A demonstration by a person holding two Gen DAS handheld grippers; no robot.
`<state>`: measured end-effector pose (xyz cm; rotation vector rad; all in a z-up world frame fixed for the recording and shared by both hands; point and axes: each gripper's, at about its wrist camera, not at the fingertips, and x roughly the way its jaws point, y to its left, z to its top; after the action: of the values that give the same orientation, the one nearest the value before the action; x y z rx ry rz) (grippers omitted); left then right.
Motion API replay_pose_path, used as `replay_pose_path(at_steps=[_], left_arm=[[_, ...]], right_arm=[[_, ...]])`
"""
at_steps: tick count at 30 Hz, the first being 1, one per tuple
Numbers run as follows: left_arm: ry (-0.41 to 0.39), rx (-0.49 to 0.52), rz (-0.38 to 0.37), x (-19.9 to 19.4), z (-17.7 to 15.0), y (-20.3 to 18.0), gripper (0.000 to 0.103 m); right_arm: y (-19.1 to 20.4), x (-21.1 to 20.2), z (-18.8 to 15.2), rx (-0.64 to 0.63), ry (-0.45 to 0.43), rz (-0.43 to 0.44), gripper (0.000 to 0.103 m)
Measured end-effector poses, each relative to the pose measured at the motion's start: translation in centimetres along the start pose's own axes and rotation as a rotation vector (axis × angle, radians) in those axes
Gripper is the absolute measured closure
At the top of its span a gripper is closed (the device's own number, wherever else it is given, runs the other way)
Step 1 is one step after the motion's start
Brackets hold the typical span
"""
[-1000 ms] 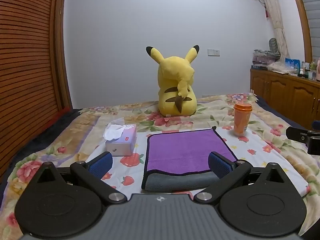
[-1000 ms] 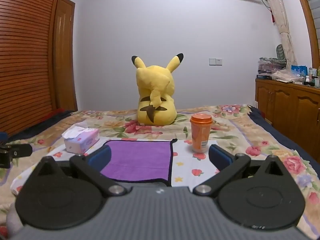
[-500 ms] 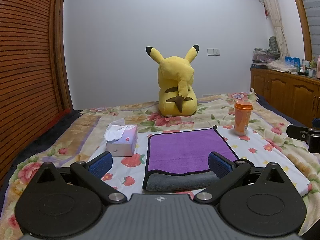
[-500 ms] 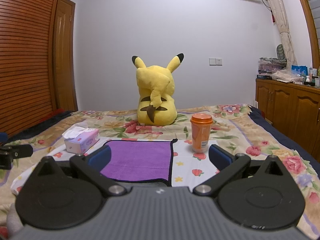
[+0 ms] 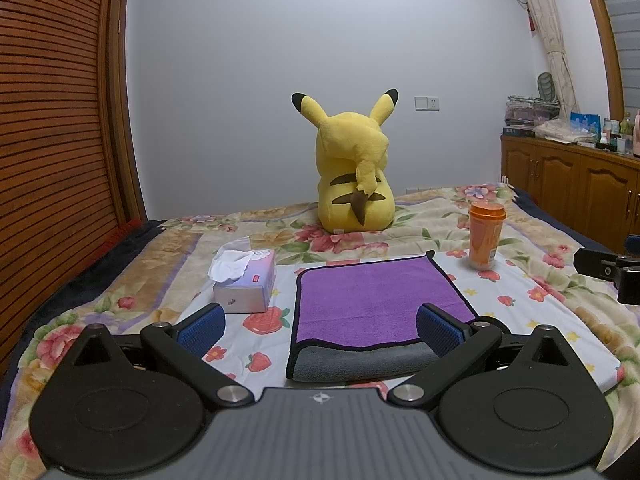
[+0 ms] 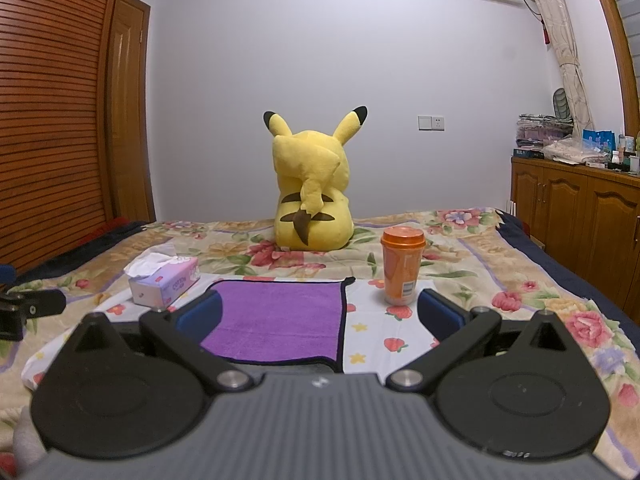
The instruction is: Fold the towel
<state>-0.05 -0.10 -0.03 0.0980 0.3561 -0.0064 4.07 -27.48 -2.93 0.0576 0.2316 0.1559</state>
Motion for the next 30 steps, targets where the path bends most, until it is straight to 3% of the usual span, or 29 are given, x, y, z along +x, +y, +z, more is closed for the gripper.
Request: replay_pose_path(at_steps=[30], left_arm=[[0.001,0.004,0.002,0.01,0.00,-0.04,0.000]], right_arm=[[0.11,0.04,-0.06,0.002,0.003,-0.001,0.000]])
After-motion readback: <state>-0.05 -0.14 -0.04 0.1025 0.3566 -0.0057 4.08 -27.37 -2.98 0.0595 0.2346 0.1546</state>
